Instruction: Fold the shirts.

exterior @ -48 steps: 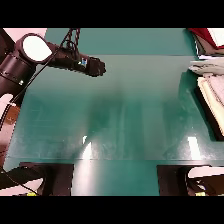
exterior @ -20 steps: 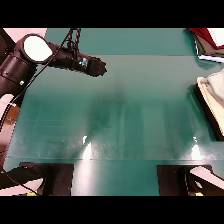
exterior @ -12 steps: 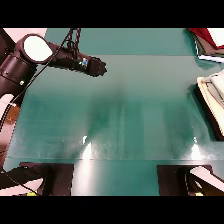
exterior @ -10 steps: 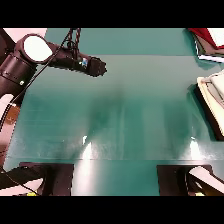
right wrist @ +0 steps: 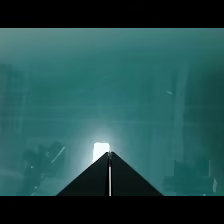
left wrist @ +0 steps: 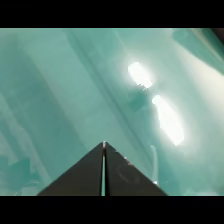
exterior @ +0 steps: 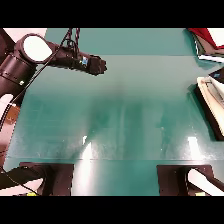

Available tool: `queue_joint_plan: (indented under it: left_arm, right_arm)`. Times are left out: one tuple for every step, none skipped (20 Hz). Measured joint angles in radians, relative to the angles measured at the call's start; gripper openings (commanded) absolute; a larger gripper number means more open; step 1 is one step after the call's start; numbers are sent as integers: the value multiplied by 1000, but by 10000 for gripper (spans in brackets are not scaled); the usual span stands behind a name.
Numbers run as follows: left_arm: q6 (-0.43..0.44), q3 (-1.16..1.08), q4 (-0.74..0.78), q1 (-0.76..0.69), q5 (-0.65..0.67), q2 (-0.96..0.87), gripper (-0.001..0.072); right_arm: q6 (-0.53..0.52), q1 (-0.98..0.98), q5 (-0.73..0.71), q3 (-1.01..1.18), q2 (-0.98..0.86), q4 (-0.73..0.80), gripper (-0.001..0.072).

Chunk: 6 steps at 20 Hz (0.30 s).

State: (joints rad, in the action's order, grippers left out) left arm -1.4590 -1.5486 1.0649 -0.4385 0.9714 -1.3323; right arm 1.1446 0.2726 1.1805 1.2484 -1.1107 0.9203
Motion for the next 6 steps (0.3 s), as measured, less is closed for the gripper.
queue_joint_plan:
  left_arm:
    - [0, 0, 0, 0, -6, 0, 28]
    - [0, 0, 0, 0, -9, 0, 28]
    - [0, 0, 0, 0, -12, 0, 28]
    - [0, 0, 0, 0, -15, 0, 28]
    - [0, 0, 0, 0, -15, 0, 28]
    - [0, 0, 0, 0, -17, 0, 28]
  right_arm:
    - [0, -35, -9, 0, 0, -1, 17]
    - [0, -61, -19, 0, 0, -1, 18]
    - [0, -82, -26, 0, 0, -1, 17]
    - [-1, -97, -31, 0, -1, -1, 18]
    - [-1, -108, -34, 0, -1, -1, 17]
    - [-1, -116, -36, 0, -1, -1, 17]
